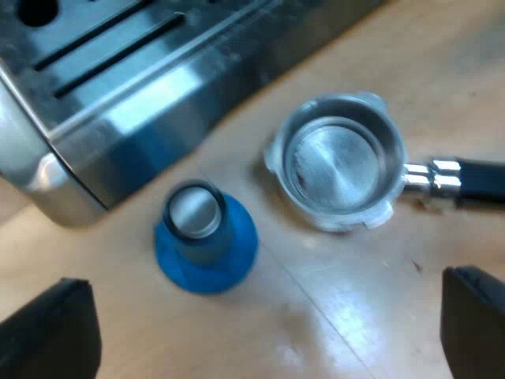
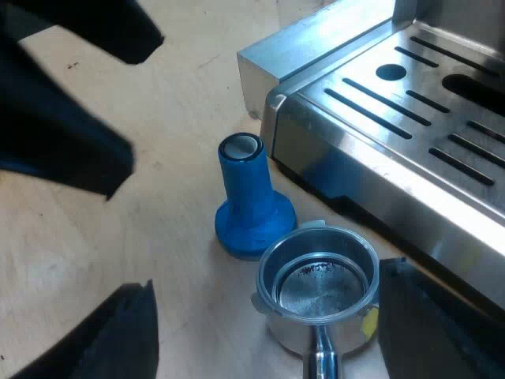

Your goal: Grind coffee beans and then tamp

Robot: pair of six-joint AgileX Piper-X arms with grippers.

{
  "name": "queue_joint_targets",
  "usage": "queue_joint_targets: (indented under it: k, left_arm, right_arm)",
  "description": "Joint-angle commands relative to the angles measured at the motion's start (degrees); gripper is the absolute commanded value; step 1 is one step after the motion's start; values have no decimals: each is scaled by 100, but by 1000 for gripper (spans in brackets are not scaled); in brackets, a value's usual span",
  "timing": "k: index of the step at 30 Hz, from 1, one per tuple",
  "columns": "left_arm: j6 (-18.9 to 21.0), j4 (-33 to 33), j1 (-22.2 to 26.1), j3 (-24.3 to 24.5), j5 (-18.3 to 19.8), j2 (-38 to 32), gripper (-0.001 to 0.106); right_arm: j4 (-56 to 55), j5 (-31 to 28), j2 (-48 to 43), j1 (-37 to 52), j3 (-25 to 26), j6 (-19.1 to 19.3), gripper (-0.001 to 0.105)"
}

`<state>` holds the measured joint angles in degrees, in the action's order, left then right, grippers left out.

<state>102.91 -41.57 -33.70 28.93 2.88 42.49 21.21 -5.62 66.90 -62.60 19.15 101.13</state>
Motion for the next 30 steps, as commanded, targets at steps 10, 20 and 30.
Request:
queue_joint_targets:
  k: [10, 20, 30]
  left_arm:
    - [72, 164, -13, 272, -419, 638, 68]
    - [72, 329, 1, 290, -544, 1034, 73]
    - [-124, 418, 660, 494, 90, 1679, 73]
  right_arm:
    - [83, 28, -7, 31, 20, 24, 60]
    - [83, 28, -7, 31, 20, 24, 60]
    - [83, 28, -7, 31, 20, 24, 60]
